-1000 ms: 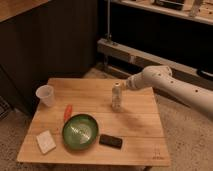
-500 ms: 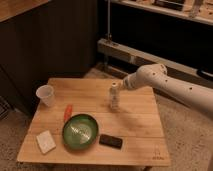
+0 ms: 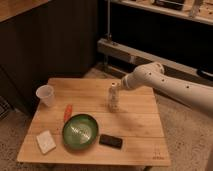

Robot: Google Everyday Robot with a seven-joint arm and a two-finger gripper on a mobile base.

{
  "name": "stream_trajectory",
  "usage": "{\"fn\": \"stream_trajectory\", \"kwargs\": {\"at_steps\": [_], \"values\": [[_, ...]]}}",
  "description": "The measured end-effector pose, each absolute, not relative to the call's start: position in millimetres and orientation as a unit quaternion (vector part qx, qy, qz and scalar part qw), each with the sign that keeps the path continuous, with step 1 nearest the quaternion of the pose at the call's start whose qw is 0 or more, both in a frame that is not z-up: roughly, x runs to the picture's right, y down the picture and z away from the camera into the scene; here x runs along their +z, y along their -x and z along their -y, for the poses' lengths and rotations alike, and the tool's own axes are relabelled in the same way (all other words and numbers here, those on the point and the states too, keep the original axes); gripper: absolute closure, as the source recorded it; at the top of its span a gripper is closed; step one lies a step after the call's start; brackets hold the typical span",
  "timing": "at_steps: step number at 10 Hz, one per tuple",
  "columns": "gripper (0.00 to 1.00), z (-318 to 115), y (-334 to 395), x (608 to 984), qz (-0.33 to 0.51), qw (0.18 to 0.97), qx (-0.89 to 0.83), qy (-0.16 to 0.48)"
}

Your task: Knock the bottle over

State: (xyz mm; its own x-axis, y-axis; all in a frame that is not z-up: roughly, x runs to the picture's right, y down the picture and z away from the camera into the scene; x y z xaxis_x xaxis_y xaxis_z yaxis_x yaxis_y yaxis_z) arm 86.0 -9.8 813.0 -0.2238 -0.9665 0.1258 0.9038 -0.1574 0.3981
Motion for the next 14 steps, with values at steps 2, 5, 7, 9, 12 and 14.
{"fn": "stream_trajectory", "kwargs": {"at_steps": [2,5,7,9,12,14], "values": [[0.94,9.6,-84.5,812.2,0.195,0.616,-0.760,-0.073],[0.70,7.3,-84.7,810.1,0.190,0.613,-0.765,-0.063],[0.53,7.1,-82.1,808.8,0.189,0.610,-0.767,-0.062],[0.46,6.6,-82.5,807.2,0.186,0.608,-0.770,-0.056],[0.40,4.4,-82.7,806.4,0.181,0.604,-0.775,-0.051],[0.61,2.4,-79.0,805.0,0.179,0.600,-0.778,-0.047]]}}
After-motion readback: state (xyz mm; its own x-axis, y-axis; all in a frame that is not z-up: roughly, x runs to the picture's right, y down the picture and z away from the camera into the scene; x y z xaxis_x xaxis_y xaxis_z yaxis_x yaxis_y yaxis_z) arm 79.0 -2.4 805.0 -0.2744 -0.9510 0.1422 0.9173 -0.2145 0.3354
